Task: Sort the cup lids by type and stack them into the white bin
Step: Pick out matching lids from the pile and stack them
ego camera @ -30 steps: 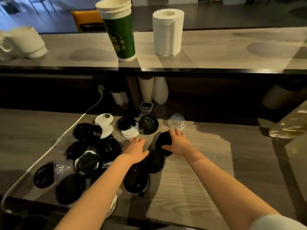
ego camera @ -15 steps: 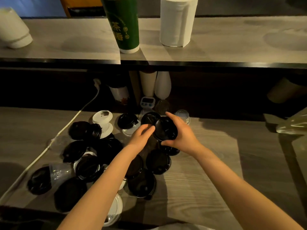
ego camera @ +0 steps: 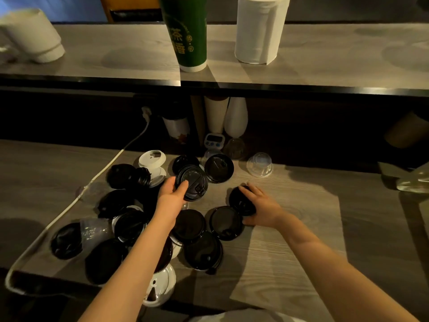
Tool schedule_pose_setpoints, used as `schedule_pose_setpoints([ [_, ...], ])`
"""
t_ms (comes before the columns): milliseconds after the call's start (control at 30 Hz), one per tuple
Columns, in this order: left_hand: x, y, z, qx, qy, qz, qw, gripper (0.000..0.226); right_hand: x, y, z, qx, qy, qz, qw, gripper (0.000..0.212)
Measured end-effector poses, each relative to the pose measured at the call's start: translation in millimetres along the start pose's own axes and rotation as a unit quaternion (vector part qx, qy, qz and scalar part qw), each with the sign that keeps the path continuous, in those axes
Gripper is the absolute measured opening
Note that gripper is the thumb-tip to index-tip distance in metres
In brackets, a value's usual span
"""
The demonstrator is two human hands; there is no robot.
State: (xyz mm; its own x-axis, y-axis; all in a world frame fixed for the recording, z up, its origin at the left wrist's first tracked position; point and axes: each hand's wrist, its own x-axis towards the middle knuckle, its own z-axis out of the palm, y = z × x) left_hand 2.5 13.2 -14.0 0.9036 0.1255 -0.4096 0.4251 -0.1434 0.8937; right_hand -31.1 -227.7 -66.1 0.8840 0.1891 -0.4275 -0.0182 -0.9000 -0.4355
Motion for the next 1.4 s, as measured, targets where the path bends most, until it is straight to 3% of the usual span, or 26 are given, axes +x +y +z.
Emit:
schedule_pose_setpoints([
  [133,-9,0,1,-0.013,-0.001,0.000,1.000,0.030,1,3,15,-0.026,0.100,0.001,0.995,0.080],
  [300,-21,1,4,-0.049,-0.012,0.001,0.999,0.016,-4,0,9,0.123,0.245,0.035,0.961,0.075],
  [400,-26,4,7,-0.072,-0.025,-0.003,0.997,0.016,-11,-23,-11,0.224,0.305,-0.025,0.925,0.076],
  [500,-32,11,14,-0.115,-0.053,-0.013,0.992,0.016,-21,-56,-26,0.320,0.232,-0.103,0.913,0.080],
  [633,-41,17,22,-0.213,-0.102,-0.054,0.970,0.024,-20,-77,-24,0.270,0.162,-0.158,0.936,0.090],
  [867,-48,17,9,-0.127,-0.182,0.020,0.975,0.029,-16,-81,-30,0.183,0.160,-0.200,0.949,0.094],
  [1133,-35,11,-11,-0.121,-0.053,0.026,0.991,0.030,-15,-48,-7,0.164,0.167,-0.085,0.968,0.074],
  [1233,-34,5,-16,-0.120,-0.023,0.021,0.992,0.029,-14,-35,16,0.105,0.038,-0.056,0.992,0.094],
  [1300,-35,3,-18,-0.132,-0.012,0.011,0.991,0.028,-13,-34,30,0.010,-0.027,-0.073,0.997,0.101],
  [1400,-36,1,-19,-0.150,-0.006,-0.007,0.989,0.029,-10,-33,41,-0.048,0.017,-0.089,0.995,0.092],
])
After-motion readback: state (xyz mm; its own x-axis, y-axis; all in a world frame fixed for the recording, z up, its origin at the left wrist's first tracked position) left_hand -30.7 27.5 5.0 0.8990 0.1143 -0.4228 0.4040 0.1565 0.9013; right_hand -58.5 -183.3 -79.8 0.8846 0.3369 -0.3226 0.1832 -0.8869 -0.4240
